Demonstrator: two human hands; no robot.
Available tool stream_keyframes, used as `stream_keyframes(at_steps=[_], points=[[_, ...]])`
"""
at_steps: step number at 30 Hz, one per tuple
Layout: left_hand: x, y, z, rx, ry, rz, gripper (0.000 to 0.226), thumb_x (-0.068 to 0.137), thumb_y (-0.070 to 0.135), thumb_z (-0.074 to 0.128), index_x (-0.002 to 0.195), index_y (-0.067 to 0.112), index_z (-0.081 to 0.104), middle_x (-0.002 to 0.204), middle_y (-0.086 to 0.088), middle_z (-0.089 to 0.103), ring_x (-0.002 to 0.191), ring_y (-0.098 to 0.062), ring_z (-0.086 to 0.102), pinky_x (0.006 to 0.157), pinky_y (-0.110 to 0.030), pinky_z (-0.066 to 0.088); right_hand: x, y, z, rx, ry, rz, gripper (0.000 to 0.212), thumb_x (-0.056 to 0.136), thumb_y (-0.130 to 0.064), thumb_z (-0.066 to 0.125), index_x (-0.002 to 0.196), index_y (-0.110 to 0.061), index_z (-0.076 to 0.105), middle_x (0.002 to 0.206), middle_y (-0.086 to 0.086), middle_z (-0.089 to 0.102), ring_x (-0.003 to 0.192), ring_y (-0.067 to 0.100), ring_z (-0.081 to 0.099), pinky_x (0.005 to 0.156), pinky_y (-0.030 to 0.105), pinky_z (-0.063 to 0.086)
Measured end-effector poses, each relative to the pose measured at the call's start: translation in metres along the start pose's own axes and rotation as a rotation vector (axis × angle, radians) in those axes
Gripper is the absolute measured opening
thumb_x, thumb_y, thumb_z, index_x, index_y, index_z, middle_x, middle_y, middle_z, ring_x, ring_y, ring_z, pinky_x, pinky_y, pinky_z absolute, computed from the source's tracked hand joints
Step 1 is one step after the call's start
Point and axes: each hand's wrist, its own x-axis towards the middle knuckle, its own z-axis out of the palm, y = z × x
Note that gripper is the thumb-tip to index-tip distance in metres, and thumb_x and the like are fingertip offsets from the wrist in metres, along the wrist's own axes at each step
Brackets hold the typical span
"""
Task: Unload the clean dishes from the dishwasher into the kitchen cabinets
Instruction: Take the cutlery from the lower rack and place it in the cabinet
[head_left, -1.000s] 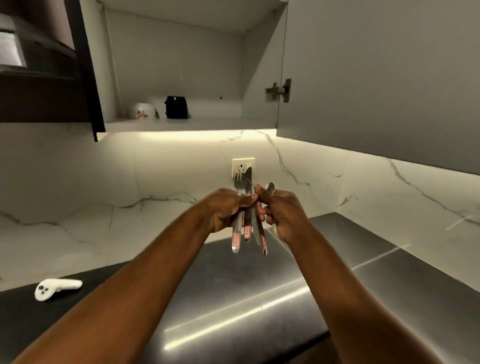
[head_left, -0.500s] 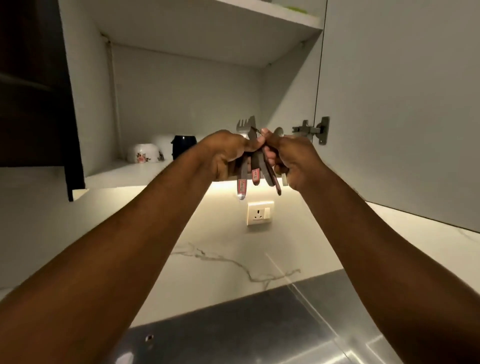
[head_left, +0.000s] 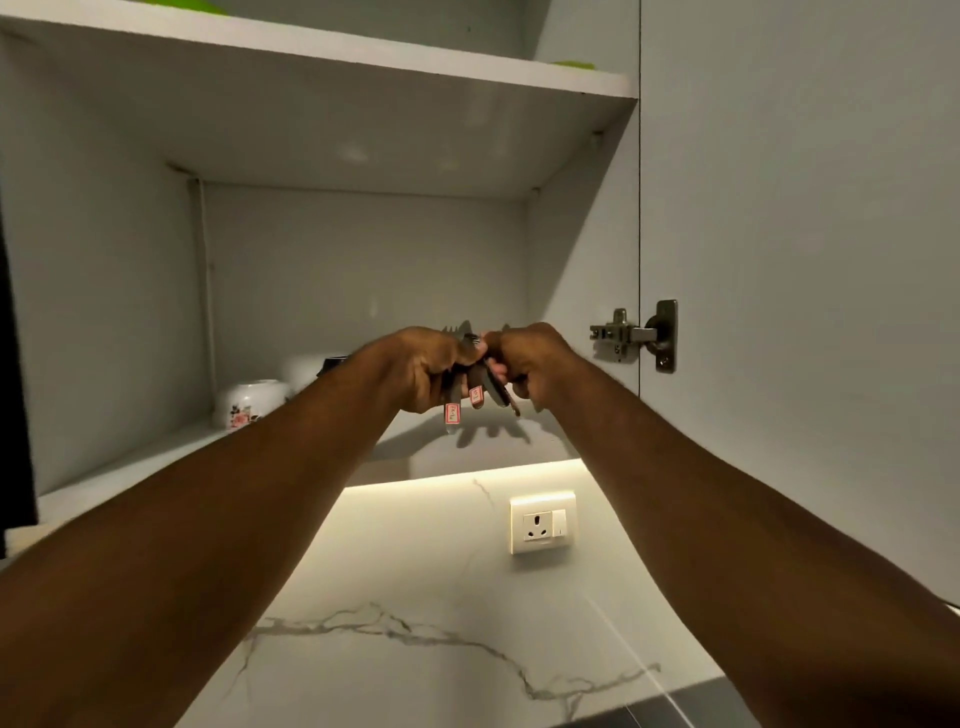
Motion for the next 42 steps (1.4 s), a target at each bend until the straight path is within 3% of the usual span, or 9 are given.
stream_keyframes(at_steps=[8, 11, 15, 18, 23, 28, 34, 37, 42], points=[[0.05, -0.008, -0.003, 0.048, 0.039, -0.069, 0.016, 0.099, 0.016, 0.055, 0.089, 0.005, 0.062, 0.082, -0.01, 0.071, 0.058, -0.015, 0.063, 0.055, -0.023, 0.049, 0.05, 0.013, -0.005, -0.202, -0.074, 0.089, 0.032, 0.095, -0.005, 0.041, 0.065, -0.009, 0.05, 0.037, 0.0, 0.046, 0.034, 0.008, 0.029, 0.038, 0.013, 0.019], [0.064, -0.012, -0.007, 0.036, 0.003, -0.076, 0.016, 0.1, 0.014, 0.053, 0.093, 0.003, 0.06, 0.1, -0.016, 0.071, 0.083, -0.022, 0.066, 0.067, -0.026, 0.05, 0.069, 0.021, -0.007, -0.205, -0.049, 0.114, 0.023, 0.096, -0.002, 0.041, 0.078, -0.004, 0.054, 0.059, 0.006, 0.047, 0.045, 0.011, 0.033, 0.04, 0.018, 0.026], [0.081, -0.018, -0.011, 0.059, -0.041, -0.074, 0.019, 0.1, 0.017, 0.052, 0.102, 0.0, 0.06, 0.095, -0.018, 0.072, 0.077, -0.024, 0.065, 0.062, -0.028, 0.05, 0.087, 0.031, -0.012, -0.318, -0.012, 0.11, 0.011, 0.095, -0.01, 0.059, 0.091, -0.001, 0.063, 0.071, 0.008, 0.052, 0.057, 0.015, 0.047, 0.058, 0.025, 0.044], [0.092, -0.023, -0.012, 0.048, -0.07, -0.074, 0.017, 0.1, 0.016, 0.053, 0.098, 0.0, 0.06, 0.092, -0.016, 0.071, 0.071, -0.021, 0.066, 0.057, -0.027, 0.052, 0.099, 0.036, -0.017, -0.502, 0.009, 0.051, 0.027, 0.091, -0.019, 0.068, 0.109, 0.001, 0.068, 0.081, 0.01, 0.06, 0.066, 0.017, 0.05, 0.06, 0.028, 0.041], [0.102, -0.024, -0.016, 0.041, -0.094, -0.063, 0.015, 0.099, 0.016, 0.055, 0.099, 0.002, 0.059, 0.09, -0.015, 0.071, 0.068, -0.021, 0.064, 0.062, -0.026, 0.052, 0.104, 0.038, -0.017, -0.783, -0.019, -0.013, 0.026, 0.083, -0.021, 0.075, 0.1, -0.001, 0.073, 0.076, 0.01, 0.06, 0.062, 0.02, 0.051, 0.062, 0.028, 0.042], [0.104, -0.026, -0.015, 0.079, -0.13, -0.082, 0.021, 0.101, 0.017, 0.05, 0.105, -0.001, 0.059, 0.081, -0.017, 0.072, 0.051, -0.021, 0.066, 0.055, -0.026, 0.05, 0.107, 0.047, -0.017, -1.031, -0.007, -0.022, 0.018, 0.073, -0.013, 0.072, 0.064, -0.008, 0.057, 0.06, 0.008, 0.053, 0.048, 0.018, 0.043, 0.047, 0.022, 0.034], [0.101, -0.028, -0.015, 0.158, -0.108, -0.095, 0.031, 0.1, 0.019, 0.051, 0.122, -0.003, 0.058, 0.085, -0.02, 0.07, 0.046, -0.024, 0.064, 0.041, -0.026, 0.046, 0.108, 0.05, -0.021, -1.162, -0.031, -0.086, 0.018, 0.086, -0.02, 0.066, 0.076, -0.006, 0.063, 0.078, 0.007, 0.058, 0.08, 0.02, 0.055, 0.057, 0.024, 0.038], [0.101, -0.029, -0.016, 0.162, -0.086, -0.098, 0.034, 0.1, 0.018, 0.052, 0.127, -0.003, 0.056, 0.093, -0.021, 0.07, 0.045, -0.026, 0.064, 0.036, -0.023, 0.044, 0.108, 0.05, -0.021, -1.159, -0.029, -0.154, 0.021, 0.091, -0.022, 0.06, 0.103, -0.01, 0.073, 0.105, 0.005, 0.069, 0.101, 0.022, 0.061, 0.06, 0.023, 0.039], [0.102, -0.029, -0.014, 0.177, -0.065, -0.089, 0.037, 0.101, 0.019, 0.051, 0.131, -0.002, 0.054, 0.101, -0.019, 0.071, 0.05, -0.024, 0.062, 0.04, -0.024, 0.045, 0.114, 0.052, -0.025, -1.127, -0.047, -0.137, 0.024, 0.085, -0.014, 0.066, 0.107, -0.011, 0.073, 0.105, 0.008, 0.071, 0.08, 0.019, 0.06, 0.056, 0.02, 0.044]])
